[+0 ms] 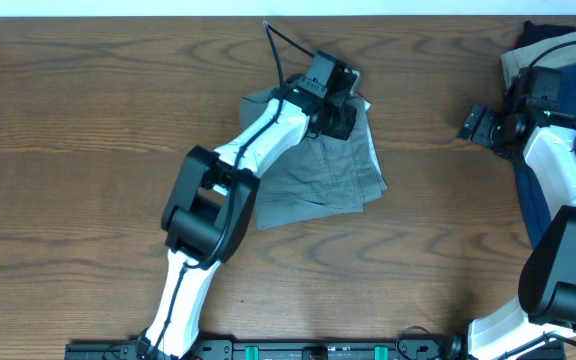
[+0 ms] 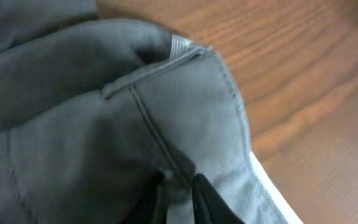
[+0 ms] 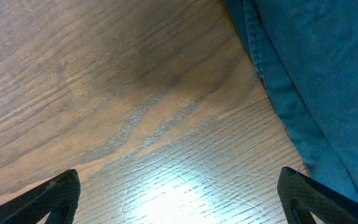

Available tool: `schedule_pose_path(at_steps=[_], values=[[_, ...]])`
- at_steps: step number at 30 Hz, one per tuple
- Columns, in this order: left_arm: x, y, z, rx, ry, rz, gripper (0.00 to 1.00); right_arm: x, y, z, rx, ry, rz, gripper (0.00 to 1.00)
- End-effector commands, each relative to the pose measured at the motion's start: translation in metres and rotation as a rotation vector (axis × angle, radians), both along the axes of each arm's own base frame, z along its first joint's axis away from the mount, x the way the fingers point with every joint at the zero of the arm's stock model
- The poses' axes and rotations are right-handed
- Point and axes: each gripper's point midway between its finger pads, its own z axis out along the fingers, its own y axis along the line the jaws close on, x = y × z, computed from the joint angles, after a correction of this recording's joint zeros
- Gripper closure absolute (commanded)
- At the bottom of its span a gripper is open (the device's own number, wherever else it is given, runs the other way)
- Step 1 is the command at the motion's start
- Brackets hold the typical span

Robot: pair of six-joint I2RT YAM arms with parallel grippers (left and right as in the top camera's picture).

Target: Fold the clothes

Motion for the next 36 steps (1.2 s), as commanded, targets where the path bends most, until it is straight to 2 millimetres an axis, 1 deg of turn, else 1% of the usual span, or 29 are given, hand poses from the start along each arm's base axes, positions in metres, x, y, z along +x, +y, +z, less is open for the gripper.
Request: schedule_pose_path(at_steps=[1,4,6,7,9,11,12,13,14,16,18,19,21,22,23,24,25,27,28,29,31,33,36], values=[[0.008,0.008,-0.031,0.061,-0.015,0.024,0.83,0.001,-0.004,0.0,-0.012,0.003,0.0,0.01],[0.012,0.011,-0.047,0.082,-0.017,0.037,0.83,0.001,-0.004,0.0,-0.013,0.003,-0.001,0.01],[0.014,0.014,-0.048,0.1,-0.025,0.048,0.83,0.001,-0.004,0.0,-0.012,0.003,-0.001,0.01],[0.015,0.014,-0.043,0.096,-0.034,0.05,0.83,0.001,-0.004,0.0,-0.013,0.002,0.0,0.01],[0.019,0.013,-0.028,0.081,-0.057,0.054,0.75,0.001,-0.004,0.0,-0.012,0.003,-0.001,0.01],[0.023,0.012,0.0,0.056,-0.096,0.058,0.66,0.001,-0.004,0.0,-0.013,0.003,-0.001,0.01],[0.024,0.012,0.015,0.044,-0.115,0.06,0.64,0.001,-0.004,0.0,-0.012,0.003,-0.001,0.01],[0.024,0.012,0.039,0.027,-0.143,0.061,0.6,0.001,-0.004,0.0,-0.013,0.003,-0.001,0.01],[0.023,0.012,0.051,0.019,-0.155,0.062,0.57,0.002,-0.004,0.0,-0.012,0.002,-0.001,0.01],[0.017,0.016,0.09,-0.003,-0.191,0.064,0.37,0.001,-0.004,0.0,-0.012,0.002,-0.001,0.01],[0.008,0.022,0.123,-0.015,-0.212,0.066,0.25,0.001,-0.004,0.0,-0.012,0.003,-0.001,0.01],[0.003,0.027,0.138,-0.014,-0.222,0.071,0.18,0.001,-0.004,0.0,-0.012,0.003,-0.001,0.01],[-0.006,0.042,0.163,0.0,-0.235,0.092,0.07,0.001,-0.004,0.0,-0.012,0.003,-0.001,0.01],[-0.01,0.05,0.172,0.011,-0.237,0.105,0.03,0.001,-0.004,0.0,-0.012,0.003,-0.001,0.01],[-0.015,0.063,0.18,0.032,-0.234,0.127,0.02,0.001,-0.004,0.0,-0.012,0.003,-0.001,0.01],[-0.017,0.073,0.184,0.052,-0.229,0.144,0.02,0.001,-0.004,0.0,-0.013,0.002,-0.001,0.01],[-0.021,0.088,0.186,0.084,-0.218,0.171,0.02,0.001,-0.004,0.0,-0.012,0.003,-0.001,0.01],[-0.029,0.121,0.183,0.158,-0.167,0.227,0.02,0.001,-0.004,0.0,-0.013,0.002,-0.001,0.01],[-0.033,0.133,0.178,0.181,-0.132,0.242,0.02,0.001,-0.004,0.0,-0.012,0.003,-0.001,0.01],[-0.037,0.15,0.17,0.209,-0.082,0.265,0.02,0.001,-0.004,0.0,-0.013,0.002,-0.001,0.01],[-0.044,0.173,0.153,0.246,0.003,0.298,0.02,0.001,-0.004,0.0,-0.012,0.003,-0.001,0.01],[-0.053,0.186,0.134,0.234,0.11,0.307,0.02,0.001,-0.004,0.0,-0.013,0.003,-0.001,0.01],[-0.066,0.19,0.107,0.147,0.262,0.294,0.02,0.001,-0.004,0.0,-0.012,0.002,-0.001,0.01]])
